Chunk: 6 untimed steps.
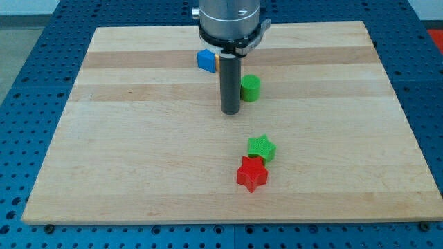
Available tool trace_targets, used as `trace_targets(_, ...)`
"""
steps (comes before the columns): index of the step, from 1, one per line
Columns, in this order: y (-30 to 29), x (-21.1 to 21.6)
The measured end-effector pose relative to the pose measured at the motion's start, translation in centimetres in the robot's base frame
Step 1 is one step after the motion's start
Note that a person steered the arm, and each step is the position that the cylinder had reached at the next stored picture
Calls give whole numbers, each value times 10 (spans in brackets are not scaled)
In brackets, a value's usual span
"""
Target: Separate the red circle and green circle
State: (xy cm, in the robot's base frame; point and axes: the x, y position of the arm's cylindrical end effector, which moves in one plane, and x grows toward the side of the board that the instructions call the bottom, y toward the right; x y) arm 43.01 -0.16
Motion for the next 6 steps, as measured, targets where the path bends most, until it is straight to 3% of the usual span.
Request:
trace_targets(2, -36, 10)
trace_targets(3, -46, -25)
trace_targets(4, -19, -57)
trace_targets(6, 35, -42)
